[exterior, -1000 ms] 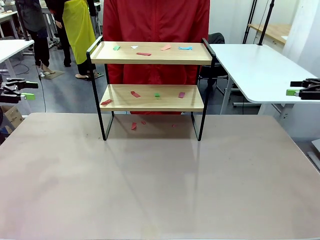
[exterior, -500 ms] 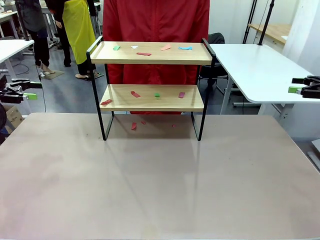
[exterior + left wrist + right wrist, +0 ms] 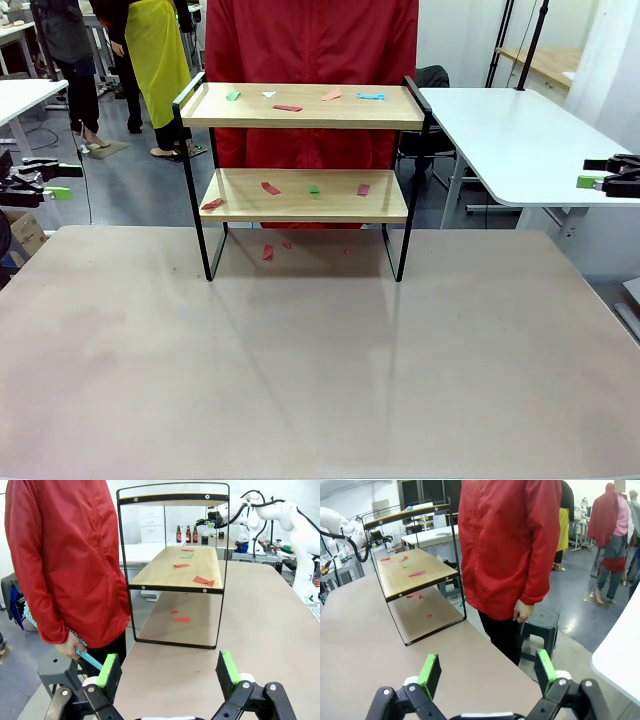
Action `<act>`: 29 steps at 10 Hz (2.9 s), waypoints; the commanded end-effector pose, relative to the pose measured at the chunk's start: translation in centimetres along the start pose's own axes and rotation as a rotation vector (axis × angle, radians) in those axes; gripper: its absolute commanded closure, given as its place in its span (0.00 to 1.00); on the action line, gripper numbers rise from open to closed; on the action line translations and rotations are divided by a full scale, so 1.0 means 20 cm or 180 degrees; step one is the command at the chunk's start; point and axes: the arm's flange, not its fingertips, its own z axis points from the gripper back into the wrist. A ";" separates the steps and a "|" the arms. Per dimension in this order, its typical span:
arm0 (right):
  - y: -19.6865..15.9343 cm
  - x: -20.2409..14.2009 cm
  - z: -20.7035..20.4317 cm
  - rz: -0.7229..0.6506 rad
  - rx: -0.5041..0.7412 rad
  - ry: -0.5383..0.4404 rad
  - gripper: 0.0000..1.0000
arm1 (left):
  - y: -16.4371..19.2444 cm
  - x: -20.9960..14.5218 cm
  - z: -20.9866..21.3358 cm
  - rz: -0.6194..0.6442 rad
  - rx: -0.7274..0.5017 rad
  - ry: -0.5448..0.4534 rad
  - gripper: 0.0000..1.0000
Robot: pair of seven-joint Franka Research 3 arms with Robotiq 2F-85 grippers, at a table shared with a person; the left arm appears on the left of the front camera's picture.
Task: Clean the shelf.
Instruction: Pick up the Duster handed by the human.
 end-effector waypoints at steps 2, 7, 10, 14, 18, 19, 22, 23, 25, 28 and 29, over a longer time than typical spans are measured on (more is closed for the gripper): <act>0.00 0.00 0.00 0.0021 0.0001 -0.0026 0.00 | 0.00 0.00 0.00 0.0000 0.0000 0.0000 0.00; 0.00 0.00 0.00 0.0021 0.0001 -0.0026 0.00 | 0.00 0.00 0.00 0.0000 0.0000 0.0000 0.00; 0.00 0.00 0.00 0.0021 0.0001 -0.0026 0.00 | 0.00 0.00 0.00 0.0000 0.0000 0.0000 0.00; 0.00 0.00 0.00 0.0021 0.0001 -0.0026 0.00 | 0.00 0.00 0.00 0.0000 0.0000 0.0000 0.00; 0.00 0.00 0.00 0.0021 0.0001 -0.0026 0.00 | 0.00 0.00 0.00 0.0000 0.0000 0.0000 0.00; 0.00 0.00 0.00 0.0021 0.0001 -0.0026 0.00 | 0.00 0.00 0.00 0.0000 0.0000 0.0000 0.00; 0.00 0.00 0.00 0.0021 0.0001 -0.0026 0.00 | 0.00 0.00 0.00 0.0000 0.0000 0.0000 0.00; 0.00 0.00 0.00 0.0021 0.0001 -0.0026 0.00 | 0.00 0.00 0.00 0.0000 0.0000 0.0000 0.00; 0.00 0.00 0.00 0.0021 0.0001 -0.0026 0.00 | 0.00 0.00 0.00 0.0000 0.0000 0.0000 0.00; 0.00 0.00 0.00 0.0021 0.0001 -0.0026 0.00 | 0.00 0.00 0.00 0.0000 0.0000 0.0000 0.00; 0.00 0.00 0.00 0.0021 0.0001 -0.0026 0.00 | 0.00 0.00 0.00 0.0000 0.0000 0.0000 0.00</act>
